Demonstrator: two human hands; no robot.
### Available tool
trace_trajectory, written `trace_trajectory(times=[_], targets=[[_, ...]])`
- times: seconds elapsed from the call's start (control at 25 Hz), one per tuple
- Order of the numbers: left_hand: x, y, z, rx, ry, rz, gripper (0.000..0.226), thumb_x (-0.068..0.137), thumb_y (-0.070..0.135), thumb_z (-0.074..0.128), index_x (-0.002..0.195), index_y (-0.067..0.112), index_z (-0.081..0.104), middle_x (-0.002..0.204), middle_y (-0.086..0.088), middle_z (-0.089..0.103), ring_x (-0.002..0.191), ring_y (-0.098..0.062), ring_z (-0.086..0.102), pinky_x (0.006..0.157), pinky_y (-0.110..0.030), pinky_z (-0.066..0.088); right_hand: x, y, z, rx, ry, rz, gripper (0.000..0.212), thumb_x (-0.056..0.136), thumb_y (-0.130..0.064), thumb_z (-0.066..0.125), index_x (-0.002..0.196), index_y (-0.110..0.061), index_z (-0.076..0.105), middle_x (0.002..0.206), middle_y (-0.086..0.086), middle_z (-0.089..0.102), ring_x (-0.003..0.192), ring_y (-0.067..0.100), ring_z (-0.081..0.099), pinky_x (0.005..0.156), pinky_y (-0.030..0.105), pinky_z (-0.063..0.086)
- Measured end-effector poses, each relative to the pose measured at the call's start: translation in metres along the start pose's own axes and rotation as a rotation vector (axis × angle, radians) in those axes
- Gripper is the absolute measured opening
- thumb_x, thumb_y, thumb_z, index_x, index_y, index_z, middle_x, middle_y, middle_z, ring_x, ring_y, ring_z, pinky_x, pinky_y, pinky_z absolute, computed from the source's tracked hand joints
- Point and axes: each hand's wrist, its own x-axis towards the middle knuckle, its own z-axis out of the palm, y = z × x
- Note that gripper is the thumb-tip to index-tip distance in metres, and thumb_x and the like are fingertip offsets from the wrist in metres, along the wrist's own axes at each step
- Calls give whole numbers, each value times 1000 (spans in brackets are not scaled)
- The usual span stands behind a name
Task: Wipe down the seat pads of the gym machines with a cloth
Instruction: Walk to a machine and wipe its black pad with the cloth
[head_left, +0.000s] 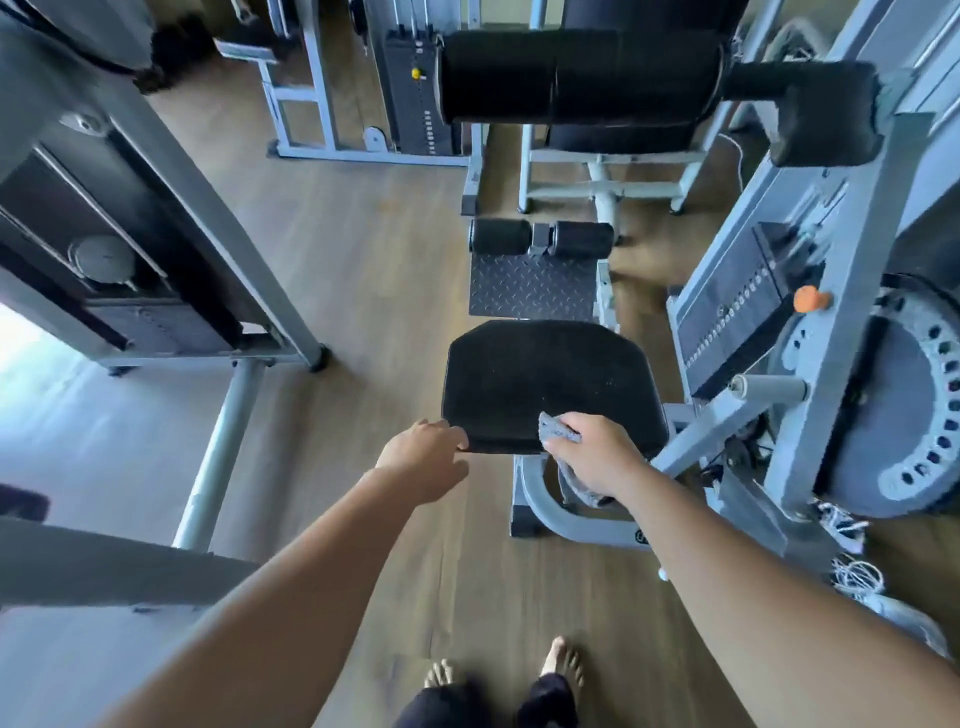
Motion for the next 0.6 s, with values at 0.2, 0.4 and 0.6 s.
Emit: trace_trajectory(times=[0.2,0.4,0.6], targets=[[79,-44,13,-47,-31,-41,41,96,39,54,136,32,57,137,7,53,130,-19,45,93,-37,51,102,-5,21,-25,-68,-2,12,94,-35,63,104,-30,67,93,-7,67,82,14,61,64,26,43],[146,-78,28,-92,-13,20,58,97,41,57,152,31,41,153,10,37,140,-17,33,99,-40,51,176,-3,49,-55,16,20,34,97,-33,58,130,-29,61,110,-1,68,96,21,64,84,35,53],[186,-114,54,-149,-18,68,82,95,51,59,162,31,16,168,10,10,150,-18,22,113,-40,42,224,17,105,-342,-24,-187,58,104,-37,47,155,-11,37,164,4,30,153,22,22,123,35,23]])
